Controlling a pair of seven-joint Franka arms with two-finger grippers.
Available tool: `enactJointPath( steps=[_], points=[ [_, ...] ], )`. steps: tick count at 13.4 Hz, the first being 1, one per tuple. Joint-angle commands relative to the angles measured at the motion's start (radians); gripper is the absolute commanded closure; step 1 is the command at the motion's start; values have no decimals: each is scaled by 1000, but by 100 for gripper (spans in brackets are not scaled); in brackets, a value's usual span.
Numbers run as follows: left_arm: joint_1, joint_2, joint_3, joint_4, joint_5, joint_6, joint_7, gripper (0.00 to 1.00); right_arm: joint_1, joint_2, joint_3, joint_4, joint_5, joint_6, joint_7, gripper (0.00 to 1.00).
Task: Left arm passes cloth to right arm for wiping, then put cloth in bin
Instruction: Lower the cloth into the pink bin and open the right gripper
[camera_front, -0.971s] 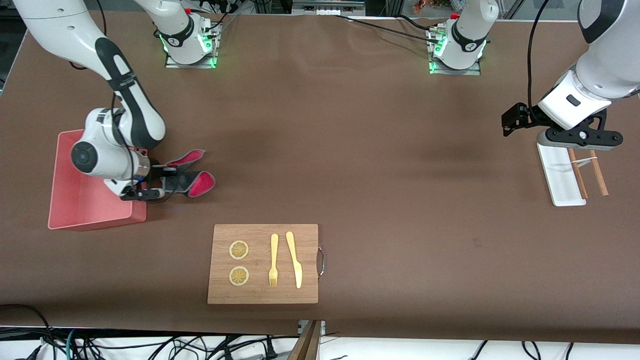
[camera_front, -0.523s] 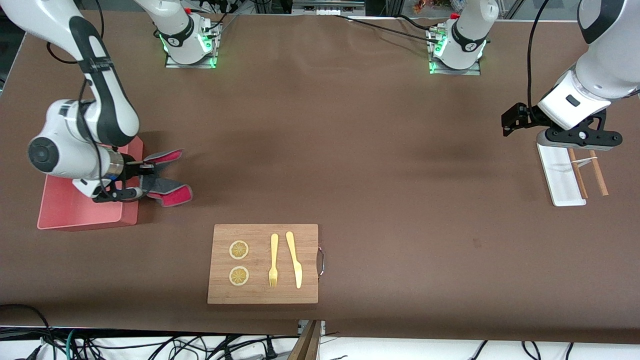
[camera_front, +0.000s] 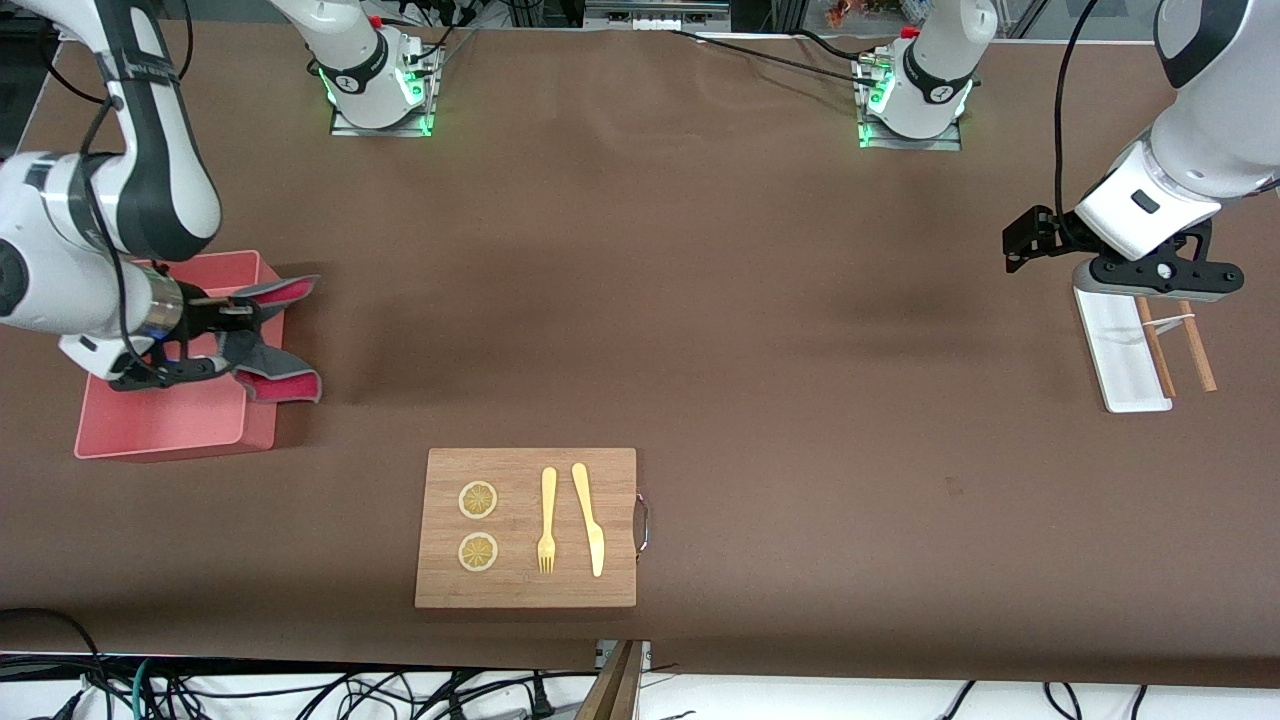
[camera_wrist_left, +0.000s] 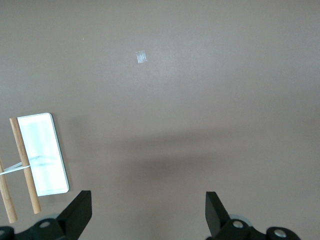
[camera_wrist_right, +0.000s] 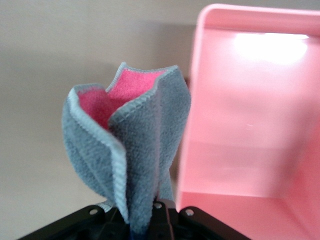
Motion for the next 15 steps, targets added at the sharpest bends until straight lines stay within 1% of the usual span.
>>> enactJointPath(
  steps=[1,4,5,6,7,8,10,12,15],
  points=[
    [-3,-5,5,0,2,-6,20,0,-56,-42,1,-8,-37,-18,-65,100],
    [-3,-5,5,0,2,-6,22,0,-59,-41,-73,-8,-50,-1,-113,100],
    [-3,-5,5,-1,2,-6,22,0,-59,-38,-84,-10,-55,4,-139,96],
    [-3,-5,5,-1,2,-6,25,0,-59,-36,-87,-11,-53,5,-144,72],
    [-3,-5,5,0,2,-6,25,0,-59,-38,-87,-13,-46,5,-138,24],
    [-3,-5,5,0,2,-6,25,0,-59,-38,-87,-13,-41,5,-141,0],
    [-3,-7,5,0,0,-6,25,0,-59,-56,-87,-10,-24,4,-135,0],
    [-3,-5,5,0,2,-6,25,0,-58,-100,-85,-10,-11,-19,-138,0],
    [-3,-5,5,0,2,-6,25,0,-58,-197,-44,-8,-7,-88,-128,0]
  ],
)
